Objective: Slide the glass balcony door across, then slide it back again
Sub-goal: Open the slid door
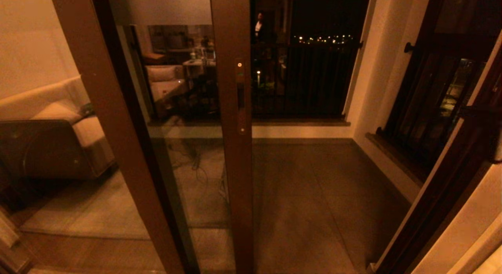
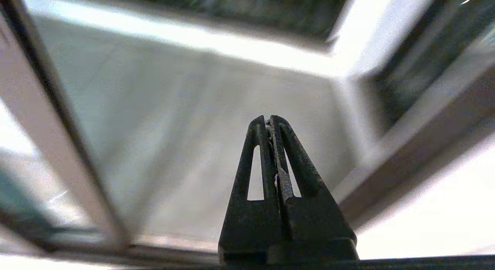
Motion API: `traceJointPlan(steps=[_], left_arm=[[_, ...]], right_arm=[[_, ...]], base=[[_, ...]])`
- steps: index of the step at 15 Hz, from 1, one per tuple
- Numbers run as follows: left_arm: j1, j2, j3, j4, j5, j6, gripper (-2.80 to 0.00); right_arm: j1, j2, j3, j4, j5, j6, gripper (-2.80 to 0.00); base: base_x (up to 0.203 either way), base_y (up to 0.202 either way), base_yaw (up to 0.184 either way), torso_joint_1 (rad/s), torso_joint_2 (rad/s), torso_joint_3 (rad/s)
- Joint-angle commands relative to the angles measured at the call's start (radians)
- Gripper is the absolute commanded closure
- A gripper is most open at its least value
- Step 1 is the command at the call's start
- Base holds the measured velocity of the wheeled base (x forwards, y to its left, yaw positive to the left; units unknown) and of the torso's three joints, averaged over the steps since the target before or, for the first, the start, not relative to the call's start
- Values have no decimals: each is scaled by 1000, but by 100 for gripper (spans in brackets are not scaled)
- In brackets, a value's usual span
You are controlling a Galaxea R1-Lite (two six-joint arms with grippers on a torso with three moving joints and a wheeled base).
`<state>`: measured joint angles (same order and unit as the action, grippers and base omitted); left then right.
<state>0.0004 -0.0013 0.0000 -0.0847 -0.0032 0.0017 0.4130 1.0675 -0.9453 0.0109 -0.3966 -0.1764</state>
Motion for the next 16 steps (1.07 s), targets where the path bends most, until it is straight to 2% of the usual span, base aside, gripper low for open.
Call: traceJointPlan(steps=[1,2,5,7,8,11,12,13,14,16], left_arm=[[1,1,34,-1,0,0,0],[0,1,34,-1,0,0,0],[0,1,34,-1,0,0,0],[0,1,34,-1,0,0,0],[0,1,34,-1,0,0,0],[1,1,34,-1,0,0,0],[1,1,34,-1,0,0,0],[0,1,34,-1,0,0,0],[0,1,34,-1,0,0,0],[1,1,34,-1,0,0,0]], right_arm=[[-21,-307,36,82,-23,-42,0],[-66,-397,42,136,-35,-71,0],[-284,-640,56,238,-38,-166,0],[-389,-760,57,303,-27,-196,0],[-415,-817,58,354,-18,-202,0],[-415,-1016,105,485,16,-201,0],[-415,-1060,147,519,32,-160,0],[-414,-1075,208,547,60,-47,0],[-414,-1071,287,560,118,34,0],[-413,-1068,425,570,305,93,0]], base=[[0,0,0,0,0,0],[0,0,0,0,0,0],[0,0,0,0,0,0],[0,0,0,0,0,0],[0,0,0,0,0,0],[0,0,0,0,0,0],[0,0,0,0,0,0],[0,0,0,0,0,0],[0,0,0,0,0,0],[0,0,0,0,0,0]])
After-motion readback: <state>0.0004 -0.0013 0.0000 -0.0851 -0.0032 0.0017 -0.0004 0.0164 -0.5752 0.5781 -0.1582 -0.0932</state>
